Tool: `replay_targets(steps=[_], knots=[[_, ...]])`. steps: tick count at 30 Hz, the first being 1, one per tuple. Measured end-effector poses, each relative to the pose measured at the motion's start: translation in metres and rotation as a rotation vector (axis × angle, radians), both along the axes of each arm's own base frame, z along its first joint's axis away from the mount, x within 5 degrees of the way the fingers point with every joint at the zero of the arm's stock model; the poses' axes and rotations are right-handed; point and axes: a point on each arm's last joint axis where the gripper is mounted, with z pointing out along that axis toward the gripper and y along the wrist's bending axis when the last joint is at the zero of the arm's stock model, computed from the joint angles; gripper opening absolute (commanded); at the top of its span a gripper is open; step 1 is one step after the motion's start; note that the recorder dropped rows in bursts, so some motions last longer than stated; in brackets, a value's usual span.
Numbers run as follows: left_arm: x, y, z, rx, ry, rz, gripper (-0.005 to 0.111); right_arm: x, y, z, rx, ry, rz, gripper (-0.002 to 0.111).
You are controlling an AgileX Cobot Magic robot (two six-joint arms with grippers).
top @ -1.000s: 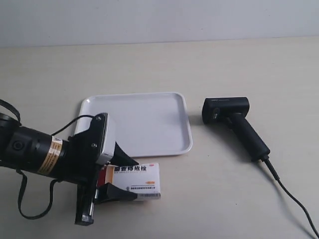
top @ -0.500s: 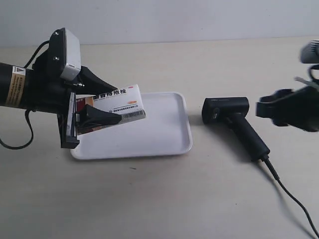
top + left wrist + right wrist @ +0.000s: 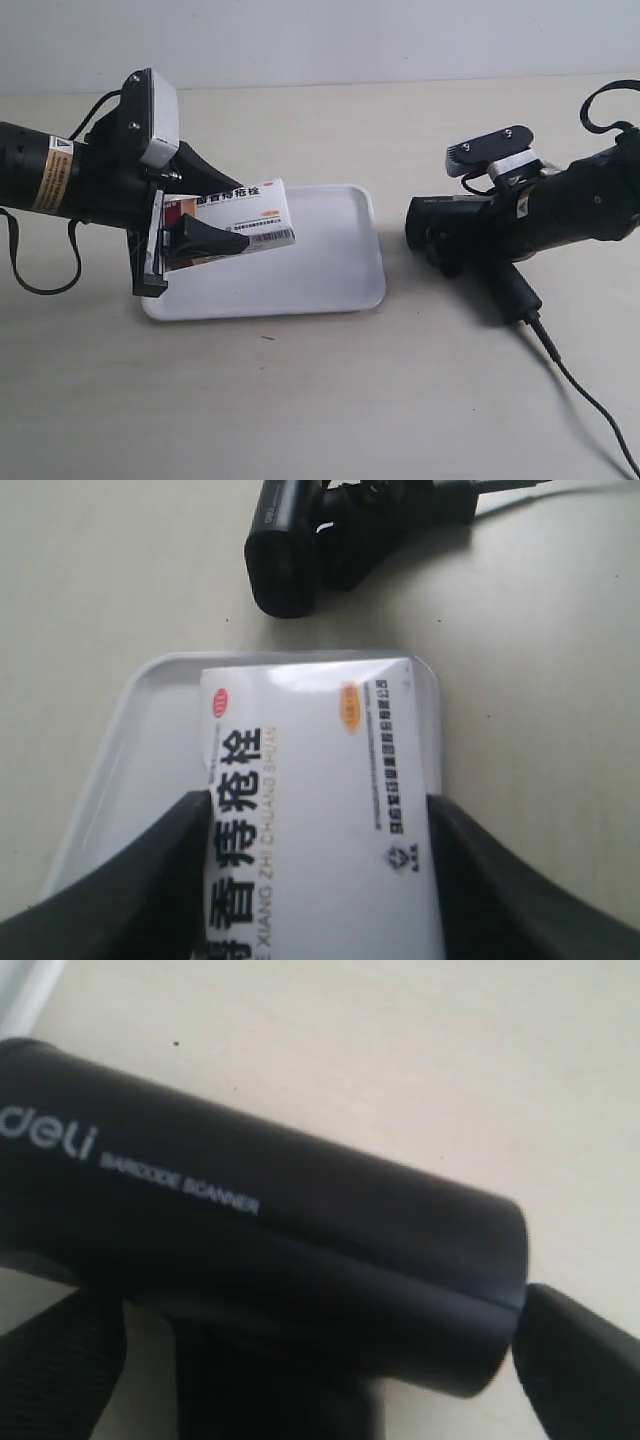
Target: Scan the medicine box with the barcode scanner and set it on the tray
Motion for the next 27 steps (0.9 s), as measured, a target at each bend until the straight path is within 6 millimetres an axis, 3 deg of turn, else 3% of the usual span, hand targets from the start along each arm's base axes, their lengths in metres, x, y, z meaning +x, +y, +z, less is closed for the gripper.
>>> replay_targets(steps=[6, 8, 10, 14, 17, 22, 27], knots=[[0.001, 0.0, 0.0, 0.007, -0.003, 0.007, 0.0, 0.002, 0.001, -0.001, -0.039, -0.022, 0.076, 0.026], [0.002, 0.002, -0.001, 0.022, -0.01, 0.022, 0.0, 0.0, -0.001, 0.01, -0.062, -0.028, 0.096, 0.012], [0.004, 0.002, -0.005, 0.035, -0.002, 0.034, 0.0, -0.005, -0.005, 0.037, -0.083, -0.061, 0.109, 0.0], [0.007, 0.002, -0.019, 0.051, 0.035, 0.035, 0.0, -0.023, -0.013, 0.094, -0.123, -0.153, 0.14, 0.0], [0.01, 0.002, -0.022, 0.051, 0.043, 0.037, 0.0, -0.029, -0.013, 0.103, -0.148, -0.167, 0.162, 0.0], [0.008, 0.0, -0.02, 0.018, 0.053, 0.004, 0.0, -0.025, -0.011, 0.091, -0.153, -0.142, 0.167, 0.0], [0.02, -0.001, -0.041, -0.03, 0.143, 0.155, 0.0, -0.007, 0.004, 0.038, -0.084, -0.063, 0.119, 0.0]])
